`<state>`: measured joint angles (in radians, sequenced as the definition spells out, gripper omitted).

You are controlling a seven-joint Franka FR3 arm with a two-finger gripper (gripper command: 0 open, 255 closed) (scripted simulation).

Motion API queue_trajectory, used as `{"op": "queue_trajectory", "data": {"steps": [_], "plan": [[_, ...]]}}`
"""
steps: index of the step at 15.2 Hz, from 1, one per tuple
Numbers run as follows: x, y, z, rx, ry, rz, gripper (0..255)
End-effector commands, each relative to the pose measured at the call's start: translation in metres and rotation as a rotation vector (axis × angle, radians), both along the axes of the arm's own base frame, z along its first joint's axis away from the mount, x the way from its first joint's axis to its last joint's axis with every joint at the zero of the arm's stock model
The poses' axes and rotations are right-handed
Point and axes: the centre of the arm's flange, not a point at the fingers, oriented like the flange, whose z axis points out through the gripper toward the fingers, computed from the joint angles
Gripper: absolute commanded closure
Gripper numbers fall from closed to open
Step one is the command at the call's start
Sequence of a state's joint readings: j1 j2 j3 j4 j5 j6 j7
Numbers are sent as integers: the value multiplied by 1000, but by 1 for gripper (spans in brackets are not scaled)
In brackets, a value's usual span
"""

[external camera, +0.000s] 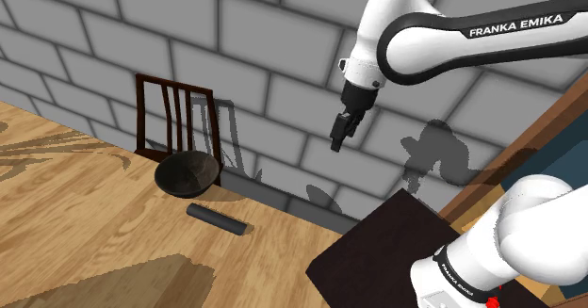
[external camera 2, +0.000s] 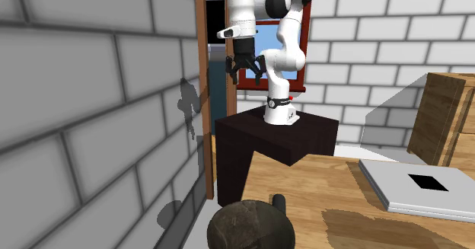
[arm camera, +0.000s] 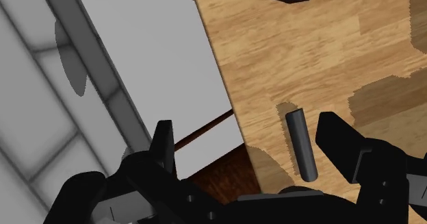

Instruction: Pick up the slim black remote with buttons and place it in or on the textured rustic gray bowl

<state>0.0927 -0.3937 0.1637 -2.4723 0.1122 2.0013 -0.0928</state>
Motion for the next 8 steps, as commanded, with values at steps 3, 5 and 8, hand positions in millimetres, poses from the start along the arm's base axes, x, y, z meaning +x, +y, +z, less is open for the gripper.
{"op": "queue_trajectory", "data": {"steps": [3,5,8], "plan": [[18,30,-40,9,-8,30,0],[27,45,-59,13,-11,45,0],[41,68,-87,19,-15,68,0]]}}
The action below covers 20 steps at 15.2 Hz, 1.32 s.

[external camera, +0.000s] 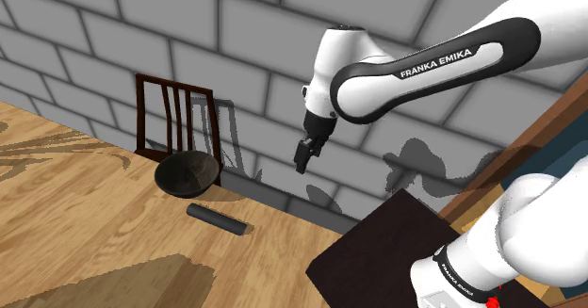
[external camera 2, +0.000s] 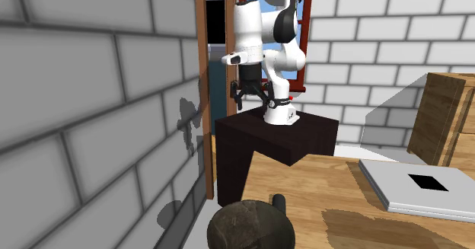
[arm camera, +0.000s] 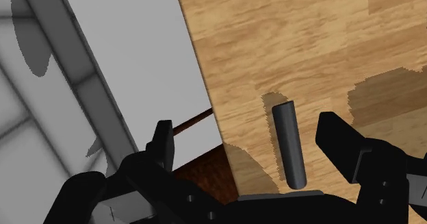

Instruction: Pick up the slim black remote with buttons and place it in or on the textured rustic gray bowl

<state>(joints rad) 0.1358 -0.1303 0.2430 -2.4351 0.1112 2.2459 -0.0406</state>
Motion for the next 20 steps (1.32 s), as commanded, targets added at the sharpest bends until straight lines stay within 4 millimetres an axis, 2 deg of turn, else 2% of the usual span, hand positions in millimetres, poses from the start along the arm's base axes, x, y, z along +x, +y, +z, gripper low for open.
{"op": "queue_trajectory", "data": {"steps": [1,20], "plan": [[12,14,-18,5,-4,15,0],[88,171,-192,43,-32,159,0]]}}
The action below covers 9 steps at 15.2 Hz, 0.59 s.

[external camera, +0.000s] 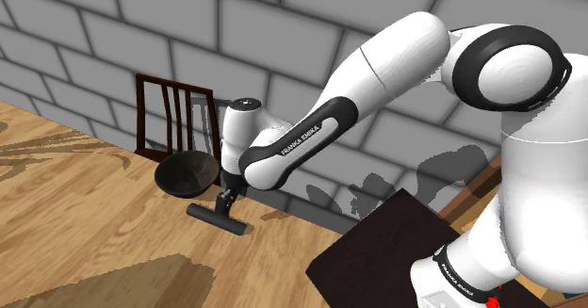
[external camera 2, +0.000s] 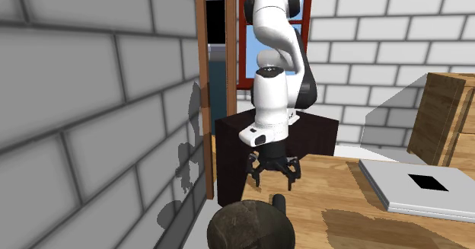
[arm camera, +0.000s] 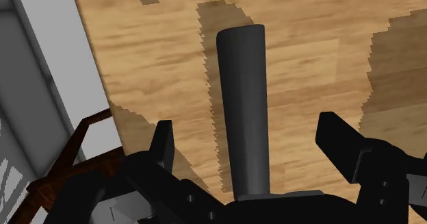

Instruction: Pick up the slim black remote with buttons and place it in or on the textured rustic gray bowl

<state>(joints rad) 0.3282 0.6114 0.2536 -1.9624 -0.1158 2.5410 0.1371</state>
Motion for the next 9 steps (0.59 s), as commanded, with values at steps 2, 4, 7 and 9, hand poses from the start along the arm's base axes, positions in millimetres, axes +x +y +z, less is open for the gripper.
{"op": "queue_trajectory", "data": {"steps": [2,4,7,9], "plan": [[12,27,-28,6,-5,22,0],[11,27,-39,6,-5,22,0],[10,28,-54,6,-5,22,0],[10,29,-65,6,-5,22,0]]}}
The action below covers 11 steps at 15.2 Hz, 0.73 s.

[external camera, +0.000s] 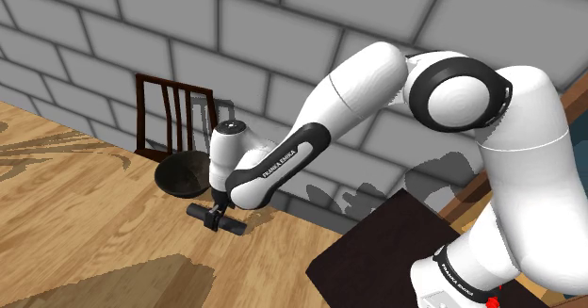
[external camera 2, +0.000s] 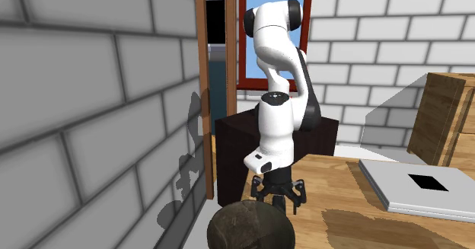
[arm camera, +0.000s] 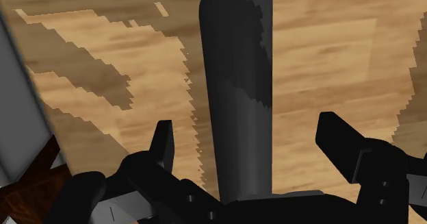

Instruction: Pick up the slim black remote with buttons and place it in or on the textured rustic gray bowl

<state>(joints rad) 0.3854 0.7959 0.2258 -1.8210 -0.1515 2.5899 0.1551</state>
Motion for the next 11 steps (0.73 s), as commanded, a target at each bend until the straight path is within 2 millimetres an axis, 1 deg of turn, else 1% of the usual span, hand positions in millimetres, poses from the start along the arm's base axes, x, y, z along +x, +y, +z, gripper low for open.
{"op": "queue_trajectory", "data": {"steps": [1,9,10,11], "plan": [[0,2,-8,0,0,0,0],[0,2,-8,0,0,0,0],[0,2,-8,0,0,0,255],[0,2,-8,0,0,0,255]]}}
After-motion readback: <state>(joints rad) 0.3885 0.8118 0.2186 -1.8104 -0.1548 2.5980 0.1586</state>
